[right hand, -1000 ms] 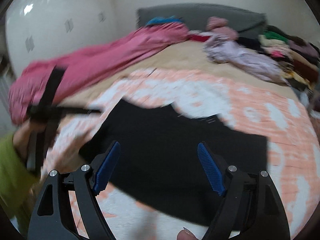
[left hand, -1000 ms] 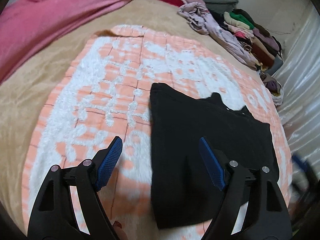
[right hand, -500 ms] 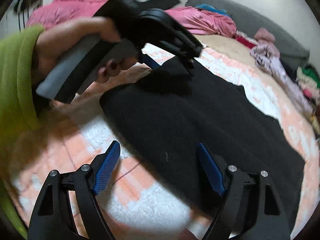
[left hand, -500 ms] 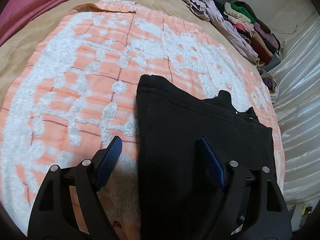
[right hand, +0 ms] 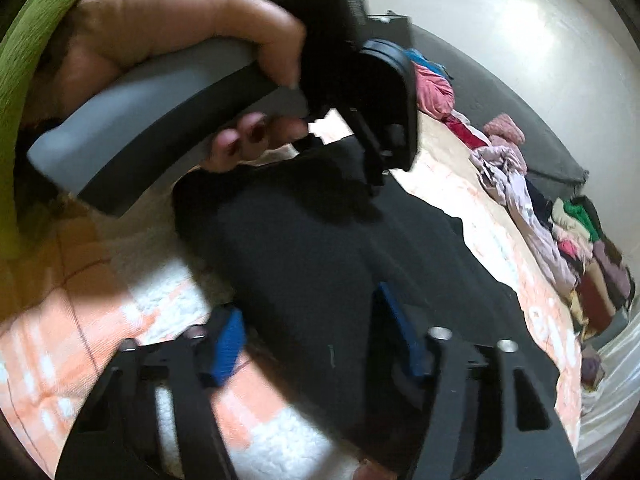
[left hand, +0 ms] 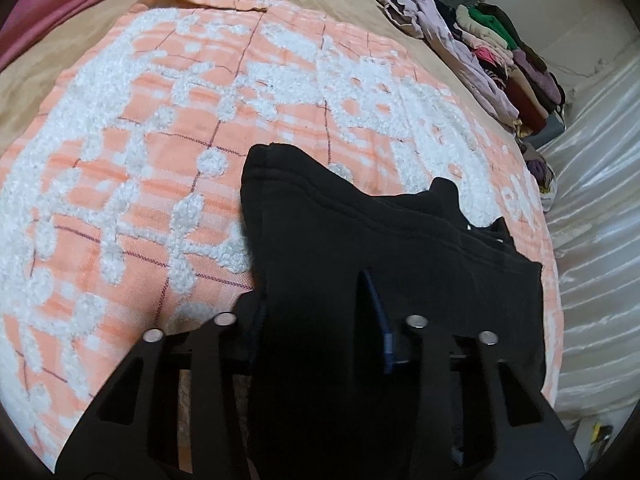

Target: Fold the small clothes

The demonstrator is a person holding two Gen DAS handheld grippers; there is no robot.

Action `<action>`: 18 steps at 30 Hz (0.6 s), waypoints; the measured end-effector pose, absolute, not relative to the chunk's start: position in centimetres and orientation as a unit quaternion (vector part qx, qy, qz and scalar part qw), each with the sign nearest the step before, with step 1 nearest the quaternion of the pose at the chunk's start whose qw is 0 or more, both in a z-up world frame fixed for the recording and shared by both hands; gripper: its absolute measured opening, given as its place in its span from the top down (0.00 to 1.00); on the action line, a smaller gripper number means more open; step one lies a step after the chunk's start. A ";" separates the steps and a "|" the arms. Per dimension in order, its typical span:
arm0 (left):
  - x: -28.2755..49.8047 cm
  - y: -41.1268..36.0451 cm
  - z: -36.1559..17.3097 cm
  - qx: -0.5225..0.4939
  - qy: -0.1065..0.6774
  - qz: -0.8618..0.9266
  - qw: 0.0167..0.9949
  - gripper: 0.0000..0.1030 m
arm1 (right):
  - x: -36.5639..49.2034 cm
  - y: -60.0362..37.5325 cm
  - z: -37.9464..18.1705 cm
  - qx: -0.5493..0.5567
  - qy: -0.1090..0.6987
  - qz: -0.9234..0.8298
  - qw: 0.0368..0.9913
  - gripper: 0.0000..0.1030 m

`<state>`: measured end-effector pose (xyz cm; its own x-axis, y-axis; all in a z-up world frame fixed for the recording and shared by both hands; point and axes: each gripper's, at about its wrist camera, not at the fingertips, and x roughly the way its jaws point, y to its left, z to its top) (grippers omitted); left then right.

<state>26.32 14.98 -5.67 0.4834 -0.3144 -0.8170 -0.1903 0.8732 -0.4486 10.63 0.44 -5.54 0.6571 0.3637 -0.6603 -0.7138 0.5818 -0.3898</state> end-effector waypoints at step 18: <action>25.7 5.7 5.4 -0.243 0.455 -0.111 0.850 0.88 | 12.8 -11.8 1.8 -0.015 0.281 0.283 0.917 0.92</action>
<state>25.69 5.66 5.39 0.5617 -0.4094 -0.7189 -0.0327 0.8573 -0.5138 12.76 -11.80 1.80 0.6813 0.5113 -0.5238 -0.5282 0.8388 0.1318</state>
